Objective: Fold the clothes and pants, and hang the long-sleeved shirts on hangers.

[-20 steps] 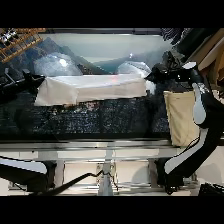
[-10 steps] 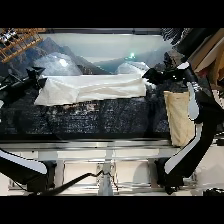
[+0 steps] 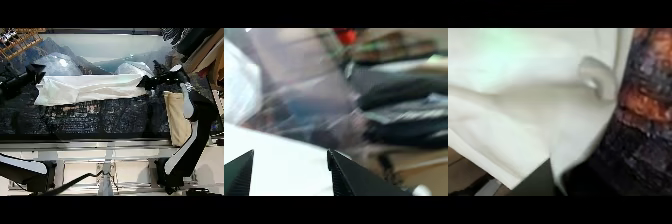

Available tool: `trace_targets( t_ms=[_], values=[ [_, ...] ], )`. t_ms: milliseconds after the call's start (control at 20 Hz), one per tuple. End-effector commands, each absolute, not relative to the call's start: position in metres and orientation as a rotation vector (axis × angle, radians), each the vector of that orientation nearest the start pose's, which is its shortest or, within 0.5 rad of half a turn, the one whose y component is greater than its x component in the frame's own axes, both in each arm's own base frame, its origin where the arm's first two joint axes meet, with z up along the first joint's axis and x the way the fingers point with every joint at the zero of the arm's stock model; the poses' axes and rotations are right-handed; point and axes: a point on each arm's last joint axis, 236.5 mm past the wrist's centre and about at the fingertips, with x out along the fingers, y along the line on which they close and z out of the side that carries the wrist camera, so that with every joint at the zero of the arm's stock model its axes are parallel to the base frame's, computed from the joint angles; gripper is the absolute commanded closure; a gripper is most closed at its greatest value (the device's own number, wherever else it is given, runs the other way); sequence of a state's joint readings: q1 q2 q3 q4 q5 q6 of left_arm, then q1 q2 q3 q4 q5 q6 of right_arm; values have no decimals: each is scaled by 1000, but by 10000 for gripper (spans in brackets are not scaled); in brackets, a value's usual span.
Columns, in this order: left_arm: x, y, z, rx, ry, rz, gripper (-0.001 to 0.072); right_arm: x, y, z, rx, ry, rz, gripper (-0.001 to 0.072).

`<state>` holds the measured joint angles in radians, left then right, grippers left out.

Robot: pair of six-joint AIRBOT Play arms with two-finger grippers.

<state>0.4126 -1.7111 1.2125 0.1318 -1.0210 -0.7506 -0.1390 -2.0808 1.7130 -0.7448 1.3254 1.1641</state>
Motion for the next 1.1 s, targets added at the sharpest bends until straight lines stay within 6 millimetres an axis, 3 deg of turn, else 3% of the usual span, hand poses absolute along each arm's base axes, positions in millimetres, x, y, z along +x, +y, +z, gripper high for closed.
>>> trace_targets(
  t_ms=[0, 50, 100, 150, 350, 400, 500, 600, 700, 800, 900, 1050],
  values=[
    [487, -6, -23, -637, 923, -439, 388, 506, 111, -91, 542, 1339, 642, 698],
    [483, -15, -27, -589, 951, -457, 483, 507, 103, -79, 475, 1324, 625, 699],
    [478, -26, -33, -545, 982, -478, 653, 505, 88, -67, 384, 1321, 582, 699],
    [473, -39, -40, -509, 1016, -502, 704, 501, 69, -51, 282, 1322, 517, 699],
    [449, -98, -76, -479, 1201, -545, 705, 475, -16, 32, 5, 1281, 251, 699],
    [445, -114, -83, -477, 1229, -559, 704, 468, -24, 52, 0, 1258, 232, 699],
    [445, -140, -95, -458, 1243, -570, 704, 460, -19, 86, 37, 1199, 230, 700],
    [454, -155, -101, -435, 1214, -543, 704, 461, 27, 111, 104, 1134, 331, 700],
    [466, -158, -100, -447, 1175, -490, 704, 469, 97, 130, 181, 1059, 450, 700],
    [471, -152, -86, -440, 1153, -495, 704, 477, 173, 142, 212, 978, 519, 700],
    [470, -133, -54, -433, 1139, -524, 704, 472, 261, 140, 229, 930, 609, 701],
    [440, -102, 6, -478, 1152, -588, 704, 461, 380, 111, 269, 864, 728, 701]
  ],
)
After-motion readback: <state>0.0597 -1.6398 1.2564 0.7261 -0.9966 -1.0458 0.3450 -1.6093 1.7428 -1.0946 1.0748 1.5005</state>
